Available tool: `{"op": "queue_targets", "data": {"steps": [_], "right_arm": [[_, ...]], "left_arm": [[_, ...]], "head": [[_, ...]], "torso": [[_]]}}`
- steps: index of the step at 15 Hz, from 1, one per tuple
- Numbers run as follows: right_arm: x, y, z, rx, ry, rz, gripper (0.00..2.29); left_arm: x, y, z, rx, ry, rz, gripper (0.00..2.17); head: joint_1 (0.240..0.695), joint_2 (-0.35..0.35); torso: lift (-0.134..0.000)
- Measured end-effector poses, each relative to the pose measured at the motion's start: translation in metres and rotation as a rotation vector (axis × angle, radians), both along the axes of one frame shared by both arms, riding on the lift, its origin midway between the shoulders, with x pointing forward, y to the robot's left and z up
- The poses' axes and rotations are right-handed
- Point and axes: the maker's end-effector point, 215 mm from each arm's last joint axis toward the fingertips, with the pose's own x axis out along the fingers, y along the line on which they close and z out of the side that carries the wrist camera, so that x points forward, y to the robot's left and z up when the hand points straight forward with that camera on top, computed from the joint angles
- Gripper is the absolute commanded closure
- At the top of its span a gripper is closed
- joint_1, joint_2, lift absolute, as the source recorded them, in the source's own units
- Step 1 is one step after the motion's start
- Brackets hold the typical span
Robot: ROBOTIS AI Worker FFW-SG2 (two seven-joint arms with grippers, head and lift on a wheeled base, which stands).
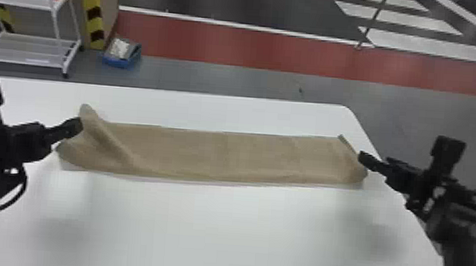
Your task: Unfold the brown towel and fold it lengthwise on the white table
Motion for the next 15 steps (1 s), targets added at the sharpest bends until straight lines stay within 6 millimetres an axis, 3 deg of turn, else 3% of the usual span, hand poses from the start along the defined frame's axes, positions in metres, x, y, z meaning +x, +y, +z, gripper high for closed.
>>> {"op": "queue_targets", "data": {"steps": [3, 4, 8, 10, 15], "right_arm": [[-0.002, 0.001, -0.003, 0.001, 0.005, 0.001, 0.13], [-0.002, 0.001, -0.003, 0.000, 0.005, 0.002, 0.13], [-0.001, 0.001, -0.002, -0.003, 0.003, 0.003, 0.13], [-0.001, 0.000, -0.001, -0.002, 0.001, 0.001, 0.13], [-0.002, -0.004, 0.000, 0.000, -0.003, -0.006, 0.15]], "left_arm": [[-0.009, -0.012, -0.016, -0.046, 0.060, -0.057, 0.48], [-0.012, -0.015, -0.019, -0.054, 0.076, -0.069, 0.64], [-0.017, -0.029, -0.020, -0.088, 0.077, -0.103, 0.74], [-0.017, -0.032, -0.018, -0.095, 0.073, -0.108, 1.35], [-0.024, -0.034, -0.024, -0.106, 0.103, -0.110, 1.37]], "head": [[0.695, -0.223], [0.695, -0.226], [0.695, -0.239], [0.695, -0.244], [0.695, -0.252]], "torso": [[-0.123], [-0.123], [-0.123], [-0.123], [-0.123]]}}
